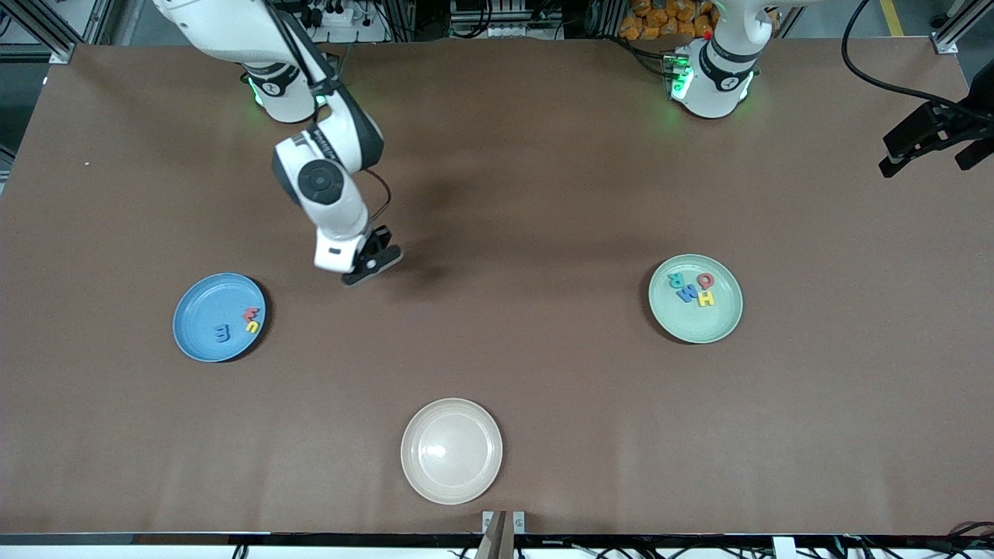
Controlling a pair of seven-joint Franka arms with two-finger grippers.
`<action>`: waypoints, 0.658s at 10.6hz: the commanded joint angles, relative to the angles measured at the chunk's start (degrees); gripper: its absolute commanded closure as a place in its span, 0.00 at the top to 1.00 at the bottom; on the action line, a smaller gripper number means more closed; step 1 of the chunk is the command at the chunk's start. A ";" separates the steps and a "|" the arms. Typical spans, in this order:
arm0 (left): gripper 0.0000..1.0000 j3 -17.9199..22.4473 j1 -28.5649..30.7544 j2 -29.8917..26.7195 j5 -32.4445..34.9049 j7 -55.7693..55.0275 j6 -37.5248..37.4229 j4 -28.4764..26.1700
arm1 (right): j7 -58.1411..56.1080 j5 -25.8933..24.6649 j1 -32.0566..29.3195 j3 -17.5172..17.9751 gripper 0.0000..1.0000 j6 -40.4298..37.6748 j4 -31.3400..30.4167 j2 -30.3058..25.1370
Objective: Sort upper and lower case letters into plates
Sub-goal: 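Carry the a to the blue plate and open the right gripper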
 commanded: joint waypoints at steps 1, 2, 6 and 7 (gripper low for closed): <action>1.00 -0.13 0.52 -0.74 -1.15 0.87 0.04 -0.76 | -5.06 -1.27 -3.58 -3.93 0.00 -5.04 7.36 0.71; 1.00 -0.21 0.44 -0.04 -1.15 0.17 0.22 0.38 | -7.00 -1.36 -6.74 -4.03 0.00 -4.87 9.39 1.76; 1.00 -0.30 -0.27 2.25 -0.71 -0.10 0.74 1.88 | -18.77 -2.59 -19.83 -4.56 0.00 -4.43 20.99 8.70; 1.00 -0.30 -0.09 2.25 -1.06 0.07 0.74 1.88 | -20.54 -2.59 -22.30 -4.99 0.00 -4.17 21.53 9.50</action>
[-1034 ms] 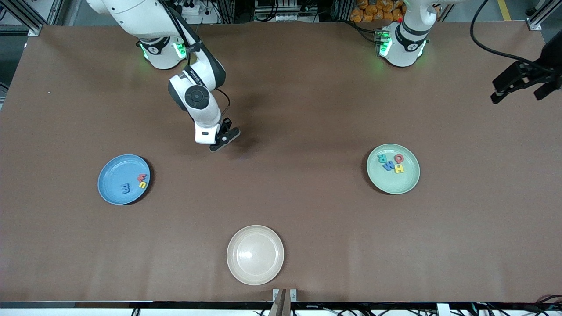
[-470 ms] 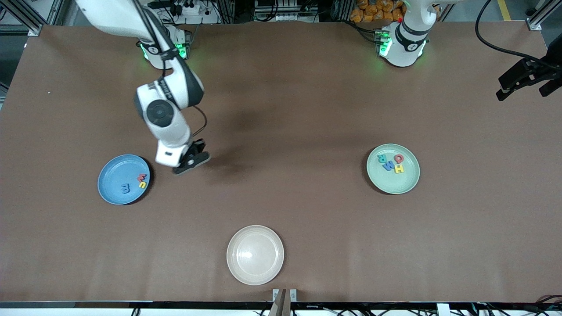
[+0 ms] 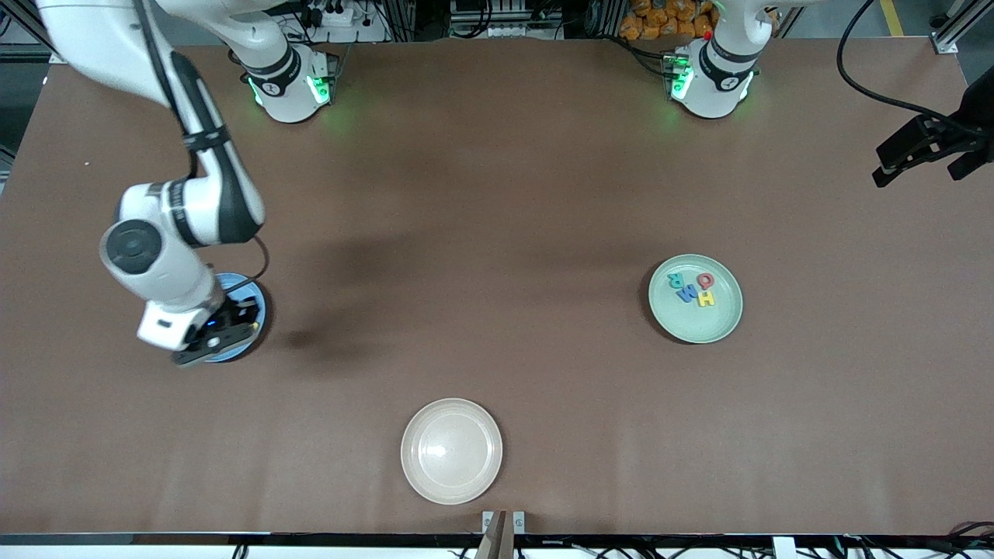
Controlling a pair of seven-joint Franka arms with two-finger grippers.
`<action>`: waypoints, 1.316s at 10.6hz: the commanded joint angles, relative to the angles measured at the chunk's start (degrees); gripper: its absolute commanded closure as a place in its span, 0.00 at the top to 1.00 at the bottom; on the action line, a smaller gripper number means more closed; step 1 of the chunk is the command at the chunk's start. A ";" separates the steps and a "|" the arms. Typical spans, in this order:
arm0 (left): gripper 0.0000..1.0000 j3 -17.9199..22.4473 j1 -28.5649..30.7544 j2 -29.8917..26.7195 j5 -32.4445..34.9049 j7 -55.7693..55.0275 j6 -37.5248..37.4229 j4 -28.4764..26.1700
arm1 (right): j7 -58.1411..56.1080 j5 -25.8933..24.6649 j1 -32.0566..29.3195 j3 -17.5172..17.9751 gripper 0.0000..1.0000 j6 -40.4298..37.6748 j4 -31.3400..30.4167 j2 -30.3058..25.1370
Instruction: Sort upper and lower case letters into plates
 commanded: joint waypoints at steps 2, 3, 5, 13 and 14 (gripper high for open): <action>1.00 -0.42 -0.36 0.47 -1.06 -0.18 0.02 1.40 | -1.91 -0.68 -4.44 0.22 0.48 -0.84 2.42 3.59; 1.00 -0.51 -0.80 1.08 -0.54 -0.27 0.02 1.40 | -1.82 -0.60 -4.62 0.31 0.99 -0.85 0.85 3.24; 1.00 -1.04 -1.86 1.95 -0.27 -0.27 -0.07 1.31 | -1.73 -0.51 -4.97 0.31 1.00 -1.11 -0.57 1.67; 1.00 -3.41 -1.86 6.08 1.23 -0.09 -0.07 3.32 | 5.13 6.35 -5.68 0.84 1.00 -26.55 4.06 -19.33; 1.00 -3.32 -1.51 6.18 1.31 -0.09 -0.15 3.77 | 5.30 6.35 -5.33 1.36 1.00 -30.60 6.00 -21.18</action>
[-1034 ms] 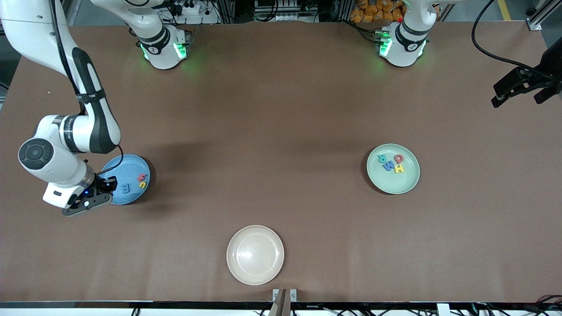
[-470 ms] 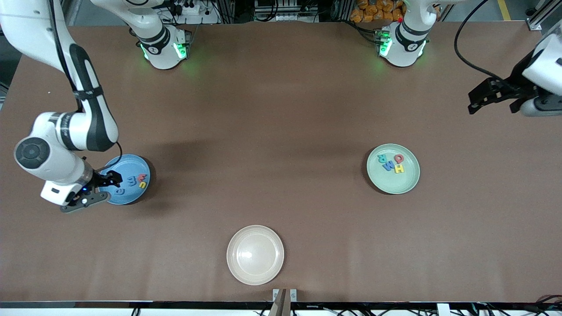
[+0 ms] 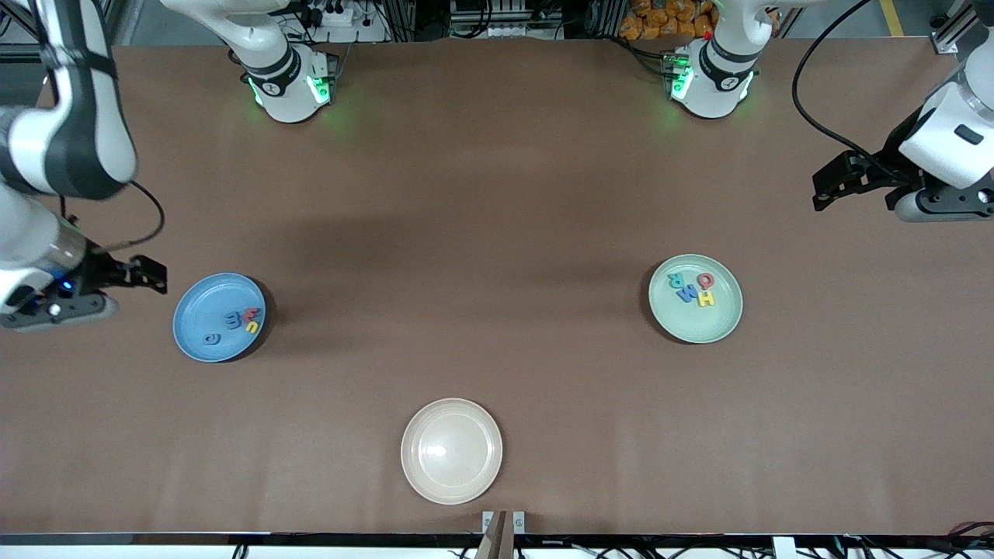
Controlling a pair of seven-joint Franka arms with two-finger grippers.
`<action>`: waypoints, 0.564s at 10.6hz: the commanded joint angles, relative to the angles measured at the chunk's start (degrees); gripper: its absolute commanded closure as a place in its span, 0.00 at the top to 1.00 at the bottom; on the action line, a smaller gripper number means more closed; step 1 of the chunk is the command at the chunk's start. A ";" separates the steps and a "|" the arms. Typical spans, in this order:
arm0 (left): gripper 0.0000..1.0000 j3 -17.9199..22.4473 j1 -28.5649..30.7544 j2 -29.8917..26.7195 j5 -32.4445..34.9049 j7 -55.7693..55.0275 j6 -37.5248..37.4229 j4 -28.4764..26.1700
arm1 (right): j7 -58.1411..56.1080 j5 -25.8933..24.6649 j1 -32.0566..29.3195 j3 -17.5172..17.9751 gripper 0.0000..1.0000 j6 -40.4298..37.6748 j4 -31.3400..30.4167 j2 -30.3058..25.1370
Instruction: Sort upper and lower case letters into plates
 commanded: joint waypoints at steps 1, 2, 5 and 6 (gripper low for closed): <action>1.00 -0.04 0.65 1.15 1.15 0.08 -0.33 2.36 | 1.59 1.34 -0.59 2.28 1.00 -6.51 2.68 -5.67; 1.00 -0.13 0.39 1.15 1.24 -0.01 -0.33 2.36 | 3.25 1.34 -0.94 3.51 1.00 -10.27 4.08 -7.87; 1.00 -0.22 0.39 1.15 1.33 -0.01 -0.33 2.36 | 6.00 4.49 -1.03 3.96 1.00 -20.40 11.11 -9.83; 1.00 -0.22 0.30 1.15 1.24 -0.01 -0.33 2.36 | 5.99 4.51 -1.04 3.79 1.00 -20.41 11.21 -9.83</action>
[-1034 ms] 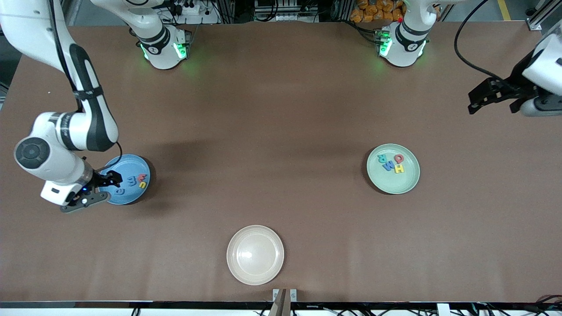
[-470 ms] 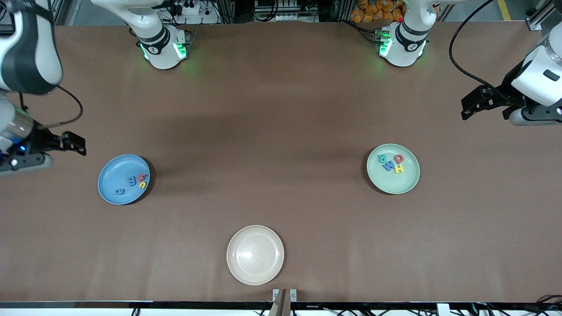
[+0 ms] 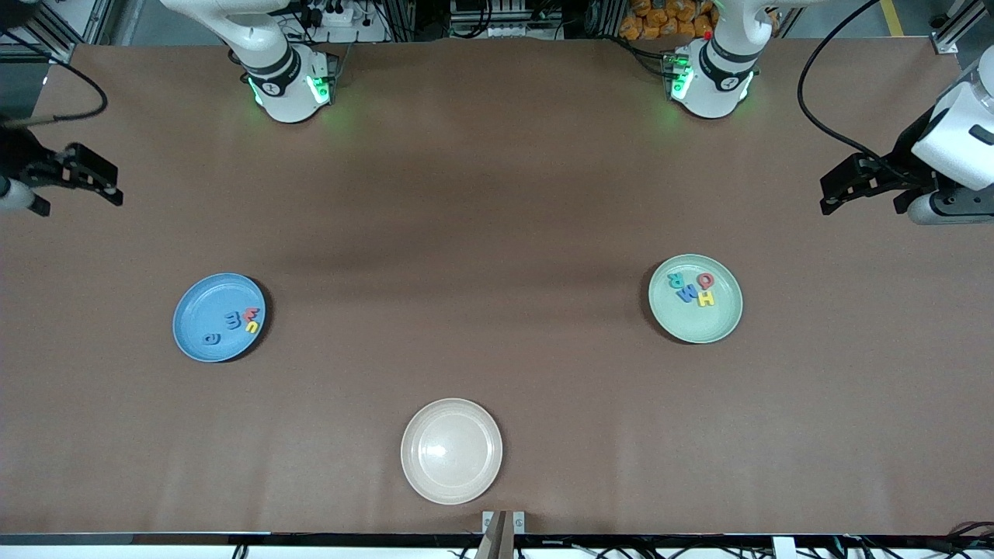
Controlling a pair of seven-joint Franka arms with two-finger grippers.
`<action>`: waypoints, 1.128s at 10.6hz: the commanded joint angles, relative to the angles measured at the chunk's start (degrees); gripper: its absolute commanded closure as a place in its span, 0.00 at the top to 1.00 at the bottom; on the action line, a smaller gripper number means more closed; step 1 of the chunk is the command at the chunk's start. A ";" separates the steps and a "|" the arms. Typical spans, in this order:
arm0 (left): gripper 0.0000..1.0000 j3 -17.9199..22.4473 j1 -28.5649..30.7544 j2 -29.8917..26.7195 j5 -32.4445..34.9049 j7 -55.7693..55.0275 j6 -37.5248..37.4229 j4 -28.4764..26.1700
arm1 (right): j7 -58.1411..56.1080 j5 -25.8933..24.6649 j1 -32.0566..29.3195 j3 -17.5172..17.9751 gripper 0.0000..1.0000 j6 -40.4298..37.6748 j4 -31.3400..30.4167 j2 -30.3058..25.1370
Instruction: Sort upper and lower case letters into plates
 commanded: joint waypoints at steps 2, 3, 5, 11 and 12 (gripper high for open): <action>1.00 -0.28 0.15 0.57 1.17 -0.01 -0.33 1.32 | 0.66 1.78 -0.87 -0.05 1.00 -0.84 1.44 0.61; 1.00 -0.28 0.06 0.57 1.17 -0.01 -0.33 1.32 | 0.75 1.87 -0.87 -0.05 1.00 -0.66 1.44 0.61; 1.00 -0.28 -0.03 0.57 1.26 -0.01 -0.33 1.32 | 2.75 1.87 -0.69 0.04 1.00 -0.92 1.44 0.61; 1.00 -0.28 -0.03 0.57 1.17 -0.01 -0.33 1.32 | 5.14 1.78 -0.43 -0.05 1.00 -4.17 3.90 1.05; 1.00 -0.28 -0.03 0.57 1.17 -0.01 -0.33 1.32 | 5.14 1.78 -0.43 -0.05 1.00 -4.17 3.90 1.05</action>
